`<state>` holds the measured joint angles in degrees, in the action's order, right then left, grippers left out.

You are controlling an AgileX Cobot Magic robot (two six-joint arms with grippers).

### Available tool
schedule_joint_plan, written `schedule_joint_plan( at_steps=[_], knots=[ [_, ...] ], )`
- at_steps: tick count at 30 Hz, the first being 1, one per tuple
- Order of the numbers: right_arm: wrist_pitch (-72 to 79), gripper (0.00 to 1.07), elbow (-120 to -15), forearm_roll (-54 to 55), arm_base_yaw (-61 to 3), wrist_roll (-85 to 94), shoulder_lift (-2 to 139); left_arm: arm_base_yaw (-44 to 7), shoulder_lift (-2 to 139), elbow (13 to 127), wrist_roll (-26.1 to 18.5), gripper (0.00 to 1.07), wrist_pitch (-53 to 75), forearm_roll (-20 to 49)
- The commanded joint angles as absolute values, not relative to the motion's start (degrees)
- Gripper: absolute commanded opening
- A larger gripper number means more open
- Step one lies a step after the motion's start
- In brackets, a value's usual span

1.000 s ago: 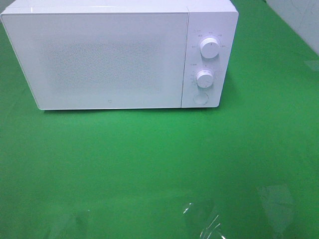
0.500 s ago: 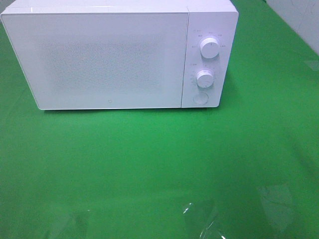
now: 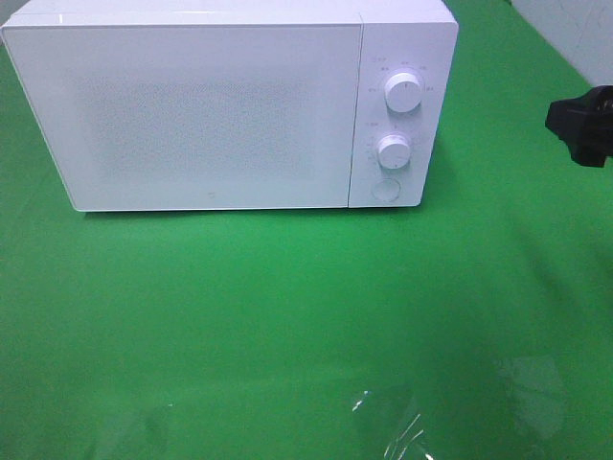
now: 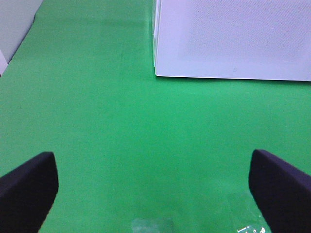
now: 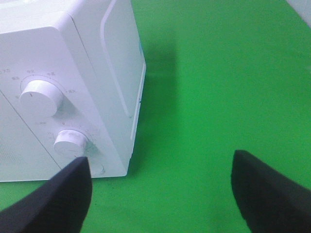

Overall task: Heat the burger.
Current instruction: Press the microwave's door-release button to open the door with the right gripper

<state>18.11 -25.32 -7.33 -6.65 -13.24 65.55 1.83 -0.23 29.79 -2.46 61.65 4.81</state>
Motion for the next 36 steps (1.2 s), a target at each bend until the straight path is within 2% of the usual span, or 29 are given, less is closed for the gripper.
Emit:
schedule_joint_plan(
  at_steps=[1, 5, 9, 12, 14, 15, 16, 20, 21, 24, 26, 27, 28, 33, 35, 36],
  knots=[
    [22.1, 0.76, -25.3, -7.6, -6.2, -12.9, 68.0, 1.5, -1.1, 29.6, -2.1, 0.99, 61.2, 4.9],
    [28.4, 0.76, -23.6, -6.2, -6.2, -12.5, 71.0, 1.5, -1.1, 29.6, -2.1, 0.99, 61.2, 4.9],
    [43.3, 0.76, -17.4, 1.7, -6.4, -7.8, 76.2, 1.5, -1.1, 29.6, -2.1, 0.99, 61.2, 4.9],
    [45.3, 0.76, -16.4, 3.3, -6.5, -6.6, 76.8, 1.5, -1.1, 29.6, -2.1, 0.99, 61.2, 4.9],
    [51.3, 0.76, -13.4, 12.0, -10.7, 0.5, 78.7, 1.5, -1.1, 29.6, -2.1, 0.99, 61.2, 4.9],
    [51.3, 0.76, -13.4, 12.0, -10.7, 0.5, 78.7, 1.5, -1.1, 29.6, -2.1, 0.99, 61.2, 4.9],
    [53.9, 0.76, -12.3, 17.0, -14.3, 4.3, 79.3, 1.5, -1.1, 29.6, -2.1, 0.99, 61.2, 4.9],
    [57.0, 0.76, -11.8, 23.6, -19.3, 8.5, 80.2, 1.5, -1.1, 29.6, -2.1, 0.99, 61.2, 4.9],
    [58.3, 0.76, -11.8, 27.7, -23.1, 10.9, 81.0, 1.5, -1.1, 29.6, -2.1, 0.99, 61.2, 4.9],
    [59.0, 0.76, -11.8, 29.2, -25.0, 11.7, 81.4, 1.5, -1.1, 29.6, -2.1, 0.99, 61.2, 4.9],
    [63.1, 0.76, -11.9, 35.2, -32.1, 13.9, 83.7, 1.5, -1.1, 29.6, -2.1, 0.99, 61.2, 4.9],
    [63.1, 0.76, -11.9, 35.2, -32.1, 13.9, 83.7, 1.5, -1.1, 29.6, -2.1, 0.99, 61.2, 4.9],
    [64.9, 0.76, -11.9, 37.9, -35.6, 13.9, 85.0, 1.5, -1.1, 29.6, -2.1, 0.99, 61.2, 4.9],
    [66.9, 0.76, -11.9, 41.7, -40.0, 13.9, 86.9, 1.5, -1.1, 29.6, -2.1, 0.99, 61.2, 4.9],
    [67.3, 0.76, -13.2, 47.6, -45.1, 14.0, 89.4, 1.5, -1.1, 29.6, -2.1, 0.99, 61.2, 4.9],
    [67.3, 0.76, -13.2, 47.6, -45.1, 14.0, 89.4, 1.5, -1.1, 29.6, -2.1, 0.99, 61.2, 4.9]
  ],
)
